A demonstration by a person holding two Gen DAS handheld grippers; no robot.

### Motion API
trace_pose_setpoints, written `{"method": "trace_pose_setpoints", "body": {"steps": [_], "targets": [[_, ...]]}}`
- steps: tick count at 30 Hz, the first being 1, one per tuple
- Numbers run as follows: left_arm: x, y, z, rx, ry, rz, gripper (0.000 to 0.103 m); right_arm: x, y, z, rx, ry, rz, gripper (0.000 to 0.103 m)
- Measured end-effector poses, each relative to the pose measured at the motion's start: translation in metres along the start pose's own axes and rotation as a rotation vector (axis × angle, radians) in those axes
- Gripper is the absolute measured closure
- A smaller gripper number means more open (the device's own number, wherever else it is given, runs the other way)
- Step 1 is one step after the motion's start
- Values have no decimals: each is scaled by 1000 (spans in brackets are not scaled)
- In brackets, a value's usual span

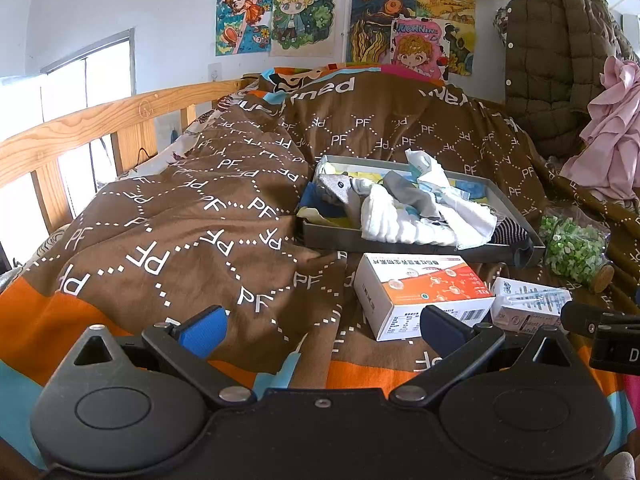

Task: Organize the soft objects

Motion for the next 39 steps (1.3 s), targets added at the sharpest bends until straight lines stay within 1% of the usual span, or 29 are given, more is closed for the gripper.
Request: {"method": "trace_pose_setpoints", "body": {"steps": [31, 39], "targets": [[1, 0, 1, 0, -3, -2, 1, 2, 0, 2, 8, -1, -2, 0], [-2, -1, 4, 15, 23, -23, 1, 2, 0, 2, 10, -2, -4, 0]]}}
Point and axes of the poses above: each gripper's, at about its wrist camera, not at the fingertips, and x roughly the way its jaws point, y to its right, z to its underside, the point moved 3 cm from there along x, roughly the way its jaws point, and after that the axes turned 13 degrees about -z, right-handed, at the moved point
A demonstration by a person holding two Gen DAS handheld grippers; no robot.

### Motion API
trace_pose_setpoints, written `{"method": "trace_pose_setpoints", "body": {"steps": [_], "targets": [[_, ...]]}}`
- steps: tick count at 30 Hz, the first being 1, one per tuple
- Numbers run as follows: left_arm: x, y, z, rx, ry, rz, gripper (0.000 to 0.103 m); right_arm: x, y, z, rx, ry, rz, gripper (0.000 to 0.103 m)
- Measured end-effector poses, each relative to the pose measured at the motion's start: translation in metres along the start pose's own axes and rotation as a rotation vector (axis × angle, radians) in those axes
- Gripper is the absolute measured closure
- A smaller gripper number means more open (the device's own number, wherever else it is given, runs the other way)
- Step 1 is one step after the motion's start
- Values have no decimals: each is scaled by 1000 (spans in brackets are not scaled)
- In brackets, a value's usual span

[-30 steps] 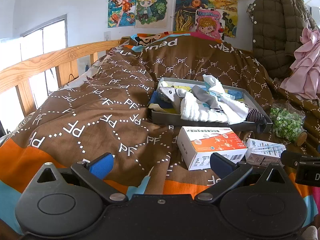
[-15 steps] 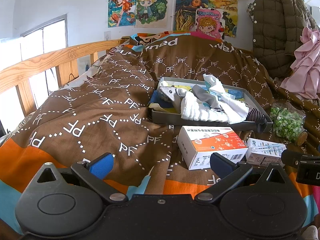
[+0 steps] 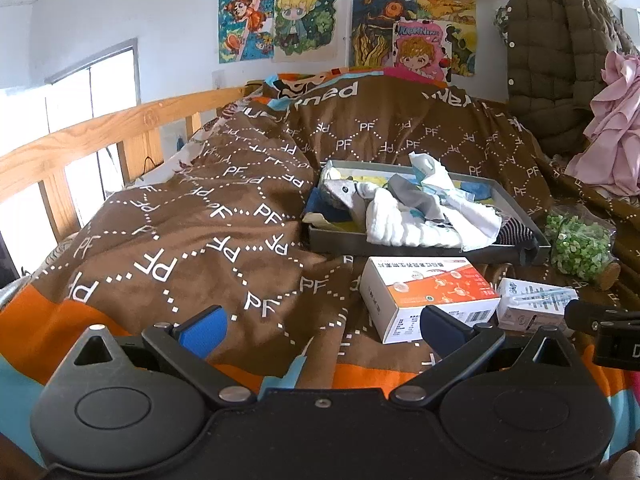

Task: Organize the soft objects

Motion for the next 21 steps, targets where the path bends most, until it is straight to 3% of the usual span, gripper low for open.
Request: {"method": "trace_pose_setpoints", "body": {"steps": [21], "targets": [[1, 3, -2, 8, -27, 16, 1, 0, 0, 0, 0, -1, -1, 0]]}}
Point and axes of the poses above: each gripper's, at about its wrist camera, not at the fingertips, and x roughly the way its jaws point, y to its right, z to its underside, the point moved 3 cm from there along x, roughly the way its jaws point, and after that the axes turned 13 degrees about -z, right-handed, at the moved point
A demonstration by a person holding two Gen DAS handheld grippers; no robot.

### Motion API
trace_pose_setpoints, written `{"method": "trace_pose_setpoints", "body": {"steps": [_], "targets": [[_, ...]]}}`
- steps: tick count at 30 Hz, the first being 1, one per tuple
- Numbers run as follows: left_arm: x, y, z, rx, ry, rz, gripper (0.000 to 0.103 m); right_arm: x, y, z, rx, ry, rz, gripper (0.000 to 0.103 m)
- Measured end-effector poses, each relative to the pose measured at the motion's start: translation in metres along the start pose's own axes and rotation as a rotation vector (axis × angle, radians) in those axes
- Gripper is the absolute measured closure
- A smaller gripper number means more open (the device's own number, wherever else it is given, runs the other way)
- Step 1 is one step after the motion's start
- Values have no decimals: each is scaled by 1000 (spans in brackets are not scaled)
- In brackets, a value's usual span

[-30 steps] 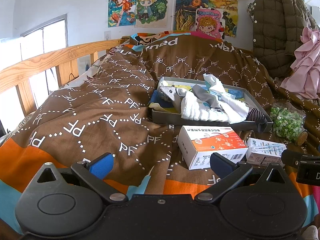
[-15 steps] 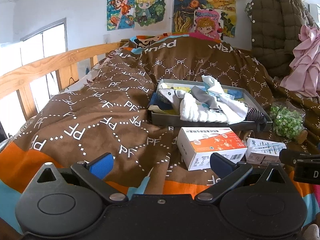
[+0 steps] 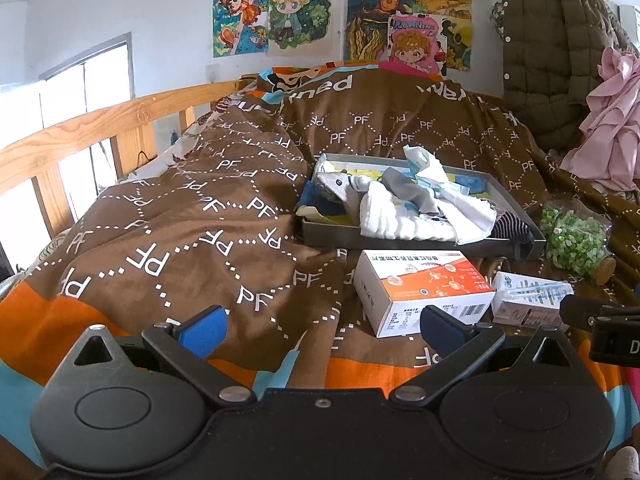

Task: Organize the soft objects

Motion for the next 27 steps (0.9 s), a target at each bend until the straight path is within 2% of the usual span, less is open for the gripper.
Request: {"method": "trace_pose_setpoints", "body": {"steps": [27], "targets": [[1, 1, 0, 2, -9, 4, 1, 0, 0, 0, 0, -2, -1, 0]]}}
Point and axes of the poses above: each gripper's, at about its wrist camera, not at the fingertips, and x roughly the way its jaws point, y to its right, z to its underside, the point moved 3 cm from there along x, roughly the way its jaws point, and after that the axes turned 13 degrees about -z, right-handed, at the moved point
